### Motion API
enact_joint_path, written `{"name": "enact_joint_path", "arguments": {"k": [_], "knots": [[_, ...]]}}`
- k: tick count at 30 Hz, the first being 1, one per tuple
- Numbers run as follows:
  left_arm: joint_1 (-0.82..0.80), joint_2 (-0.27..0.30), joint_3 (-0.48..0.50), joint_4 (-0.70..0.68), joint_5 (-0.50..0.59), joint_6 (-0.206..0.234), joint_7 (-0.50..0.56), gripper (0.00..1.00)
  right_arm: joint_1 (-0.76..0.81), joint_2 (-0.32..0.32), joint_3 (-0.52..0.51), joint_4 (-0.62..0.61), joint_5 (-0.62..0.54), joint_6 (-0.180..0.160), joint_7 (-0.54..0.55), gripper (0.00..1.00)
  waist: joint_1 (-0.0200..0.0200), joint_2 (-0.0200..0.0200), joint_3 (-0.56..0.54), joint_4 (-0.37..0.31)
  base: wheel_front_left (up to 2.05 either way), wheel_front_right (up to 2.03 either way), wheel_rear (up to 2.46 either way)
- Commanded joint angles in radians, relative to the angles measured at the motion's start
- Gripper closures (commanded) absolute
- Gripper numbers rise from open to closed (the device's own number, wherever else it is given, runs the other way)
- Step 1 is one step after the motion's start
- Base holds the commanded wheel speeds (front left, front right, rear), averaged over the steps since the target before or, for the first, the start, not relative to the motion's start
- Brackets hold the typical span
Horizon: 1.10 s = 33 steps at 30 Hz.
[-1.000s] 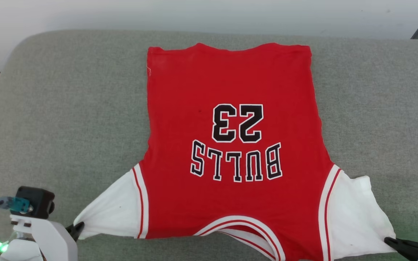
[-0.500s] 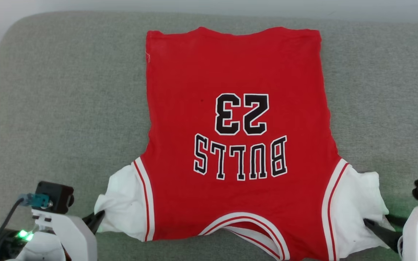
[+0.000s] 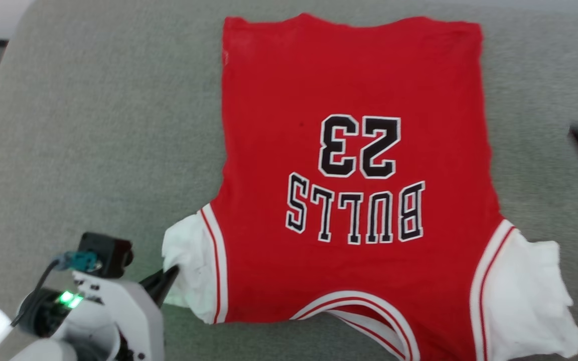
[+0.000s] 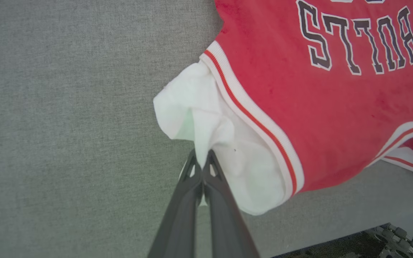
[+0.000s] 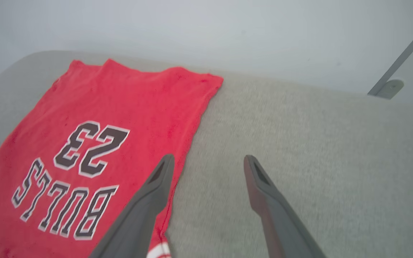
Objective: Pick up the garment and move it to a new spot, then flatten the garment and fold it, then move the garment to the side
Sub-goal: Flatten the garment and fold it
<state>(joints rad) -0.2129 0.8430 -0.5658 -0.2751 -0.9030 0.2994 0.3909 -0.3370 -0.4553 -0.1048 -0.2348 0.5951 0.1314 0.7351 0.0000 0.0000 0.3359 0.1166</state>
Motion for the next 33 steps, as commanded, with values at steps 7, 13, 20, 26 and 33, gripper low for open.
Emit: {"name": "enact_joint_path", "arguments": {"k": [7,13,20,26,33], "knots": [[-0.102,-0.066,-0.037,0.03,0.031,-0.054,-0.001,1.0,-0.321,0.009,0.078,0.265,-0.129,-0.002,-0.166,0.0,0.0,0.0,0.103,0.107,0.0,0.0,0.0],[-0.176,-0.132,-0.073,0.076,0.045,-0.098,-0.003,1.0,-0.552,-0.001,0.131,0.588,-0.181,-0.002,-0.182,0.0,0.0,0.0,0.154,0.184,0.0,0.0,0.0],[-0.239,-0.203,-0.115,0.14,0.053,-0.153,-0.009,1.0,-0.763,-0.016,0.112,0.912,-0.243,-0.002,-0.097,0.0,0.0,0.0,0.195,0.269,0.0,0.0,0.0],[-0.267,-0.243,-0.137,0.192,0.048,-0.191,-0.021,1.0,-0.886,-0.027,0.057,1.099,-0.338,-0.002,0.004,0.0,0.0,0.0,0.215,0.324,0.0,0.0,0.0],[-0.283,-0.27,-0.153,0.233,0.045,-0.221,-0.035,1.0,-0.951,-0.032,-0.017,1.254,-0.457,-0.002,0.129,0.0,0.0,0.0,0.235,0.354,0.0,0.0,0.0]]}}
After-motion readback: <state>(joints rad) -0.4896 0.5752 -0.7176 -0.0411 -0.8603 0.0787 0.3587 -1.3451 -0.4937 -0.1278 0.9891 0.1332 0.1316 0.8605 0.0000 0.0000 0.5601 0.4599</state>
